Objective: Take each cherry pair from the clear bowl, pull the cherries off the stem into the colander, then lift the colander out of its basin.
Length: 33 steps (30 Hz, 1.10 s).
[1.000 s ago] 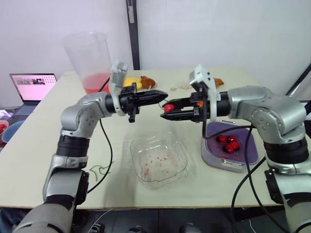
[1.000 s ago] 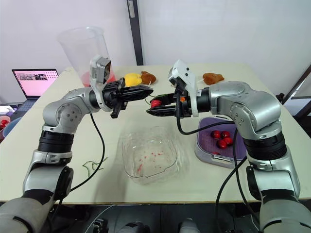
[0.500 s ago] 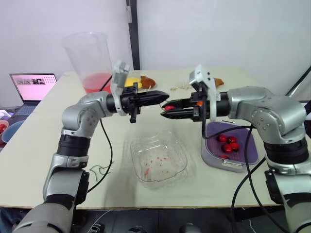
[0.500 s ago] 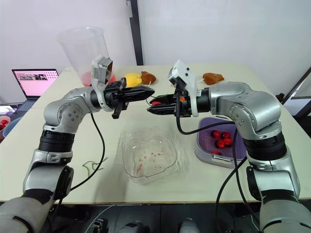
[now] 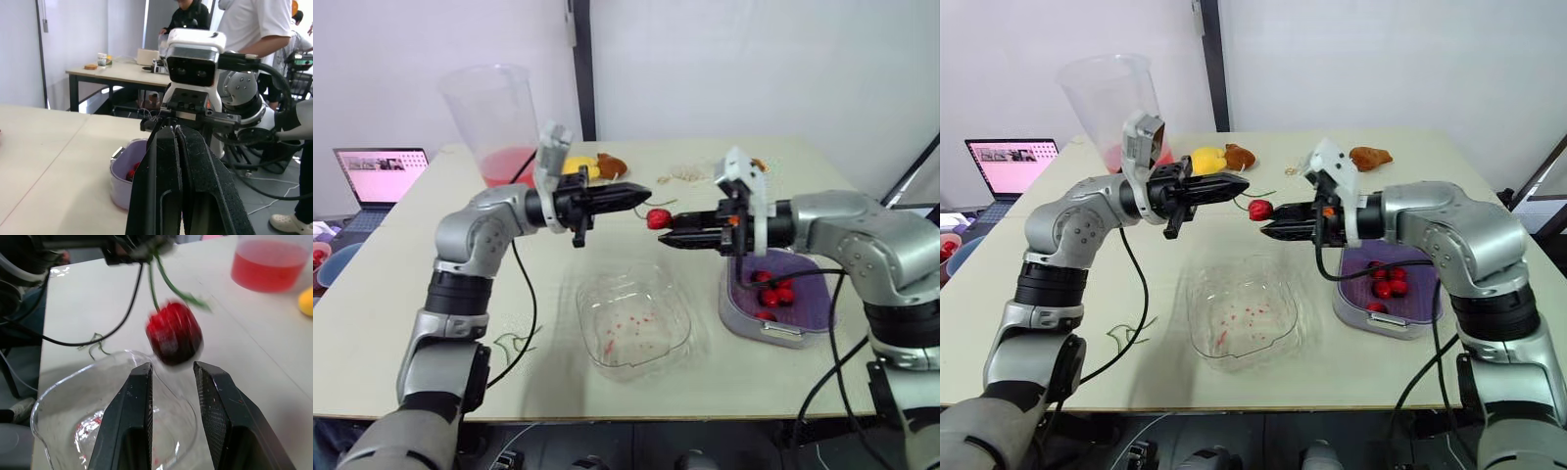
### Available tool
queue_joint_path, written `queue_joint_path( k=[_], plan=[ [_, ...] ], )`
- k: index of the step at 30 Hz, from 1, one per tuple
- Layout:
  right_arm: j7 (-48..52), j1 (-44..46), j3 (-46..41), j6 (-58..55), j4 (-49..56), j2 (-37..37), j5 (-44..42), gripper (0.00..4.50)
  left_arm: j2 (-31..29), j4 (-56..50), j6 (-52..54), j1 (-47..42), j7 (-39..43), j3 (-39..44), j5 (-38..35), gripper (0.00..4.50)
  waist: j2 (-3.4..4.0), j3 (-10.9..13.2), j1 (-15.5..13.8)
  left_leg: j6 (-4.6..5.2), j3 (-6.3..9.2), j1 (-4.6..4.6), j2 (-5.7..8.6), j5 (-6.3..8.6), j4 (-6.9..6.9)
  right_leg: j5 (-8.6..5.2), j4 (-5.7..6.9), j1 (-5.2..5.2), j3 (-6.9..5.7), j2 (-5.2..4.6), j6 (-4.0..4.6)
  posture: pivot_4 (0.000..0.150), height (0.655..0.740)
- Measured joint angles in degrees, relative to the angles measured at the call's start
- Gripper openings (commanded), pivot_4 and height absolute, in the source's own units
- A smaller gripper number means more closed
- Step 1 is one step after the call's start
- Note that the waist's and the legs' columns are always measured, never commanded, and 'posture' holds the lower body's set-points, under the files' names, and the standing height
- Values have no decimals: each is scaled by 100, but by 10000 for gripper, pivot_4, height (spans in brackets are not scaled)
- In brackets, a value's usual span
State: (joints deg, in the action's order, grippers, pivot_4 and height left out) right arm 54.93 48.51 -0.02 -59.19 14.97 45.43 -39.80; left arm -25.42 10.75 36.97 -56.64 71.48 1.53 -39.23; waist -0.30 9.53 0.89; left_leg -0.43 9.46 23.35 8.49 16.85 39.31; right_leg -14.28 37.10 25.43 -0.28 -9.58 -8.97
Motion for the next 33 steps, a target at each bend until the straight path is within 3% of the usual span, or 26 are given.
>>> queue_joint_path(
  k=[9, 12, 15, 29, 32, 33],
  plan=[
    [-304, -127, -442, -229, 380, 68, -387, 13648, -15, 163, -20, -102, 93, -2, 18, 0, 0, 0, -1, 0, -1, 0, 0, 0, -1, 0, 0, 0, 0, 0, 0, 1500, 7400],
    [-365, 76, -247, -237, 382, 70, -339, 21638, -8, 193, -25, -154, 122, -6, 32, 0, 0, 0, 2, 0, -2, 0, 0, 0, 0, 0, 0, 0, 0, 0, 0, 1500, 7400],
    [-294, 356, 171, -145, 408, 175, -119, 35189, 74, 199, -25, -174, 149, -48, 35, 0, 0, 0, 5, 0, -1, 0, 0, 0, -1, 0, -1, 0, 0, 0, 0, 1500, 7400],
    [-174, 602, 606, 243, 163, -179, 163, 35189, 102, 195, -24, -174, 174, -71, 48, 0, 0, 0, 1, 0, 0, 0, 0, 0, 0, 0, 1, 0, 0, 0, 0, 1500, 7400],
    [-183, 602, 606, 244, 147, -186, 192, 27679, 102, 195, -24, -174, 176, -71, 51, 0, 0, 0, 7, 0, 0, 0, 0, 0, 0, 0, 1, 0, 0, 0, 0, 1500, 7400],
    [-188, 602, 604, 244, 146, -197, 195, 22691, 102, 195, -24, -174, 178, -71, 53, 0, 0, 0, 8, 0, 0, 0, 0, 0, 0, 0, 0, 0, 0, 0, 0, 1500, 7400]
  ],
)
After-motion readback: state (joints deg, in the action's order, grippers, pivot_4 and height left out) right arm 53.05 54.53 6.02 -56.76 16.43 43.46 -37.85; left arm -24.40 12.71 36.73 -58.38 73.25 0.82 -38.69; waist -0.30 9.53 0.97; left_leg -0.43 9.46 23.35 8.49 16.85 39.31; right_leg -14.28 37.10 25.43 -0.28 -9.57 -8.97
